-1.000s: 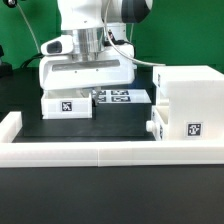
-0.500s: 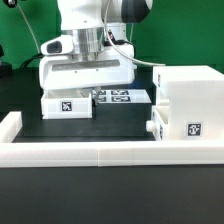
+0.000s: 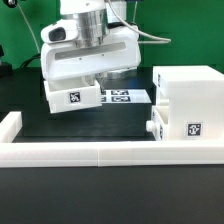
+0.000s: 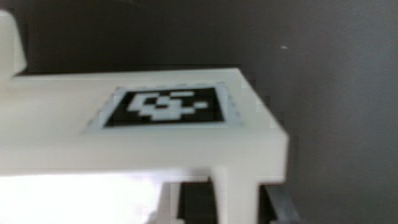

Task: Assemble drawer

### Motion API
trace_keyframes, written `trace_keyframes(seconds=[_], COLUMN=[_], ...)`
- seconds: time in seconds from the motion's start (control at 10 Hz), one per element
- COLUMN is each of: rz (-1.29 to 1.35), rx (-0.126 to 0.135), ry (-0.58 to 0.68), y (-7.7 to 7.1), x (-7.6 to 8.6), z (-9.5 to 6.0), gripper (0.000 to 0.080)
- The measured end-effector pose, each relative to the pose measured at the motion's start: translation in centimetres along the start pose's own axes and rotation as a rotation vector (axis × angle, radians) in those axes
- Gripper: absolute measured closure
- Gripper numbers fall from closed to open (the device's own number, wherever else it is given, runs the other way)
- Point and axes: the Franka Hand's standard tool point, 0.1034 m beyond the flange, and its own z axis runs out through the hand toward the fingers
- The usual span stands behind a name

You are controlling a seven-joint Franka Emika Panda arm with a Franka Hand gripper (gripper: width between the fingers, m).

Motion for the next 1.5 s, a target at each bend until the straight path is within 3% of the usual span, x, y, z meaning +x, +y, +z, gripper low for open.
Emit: trace_keyframes(seconds=[0.1,0.3,0.6,0.8,1.0,1.3,1.5], rz=[-0.045,-0.084,-0.438,-0.634,-0.849,-1.027,-1.25], rx=[0.005,0.002,-0.015,-0.043,-0.091,-0.092,-0.119], ry=[0.002,0.002,0.015,0.034,0.038,0.017,0.01], y=[0.0,0.0,0.5,0.8,0.7,1.1,1.7], x=[0.9,0.6,1.5,3.9,6.2,5.5,5.6], z=[-0.6,-0.2,0.1,-0.8,-2.0,-1.6,-1.4], gripper=[0.0758,0.0758,0.0758,0.0758,0.0758,0.0758,0.0758])
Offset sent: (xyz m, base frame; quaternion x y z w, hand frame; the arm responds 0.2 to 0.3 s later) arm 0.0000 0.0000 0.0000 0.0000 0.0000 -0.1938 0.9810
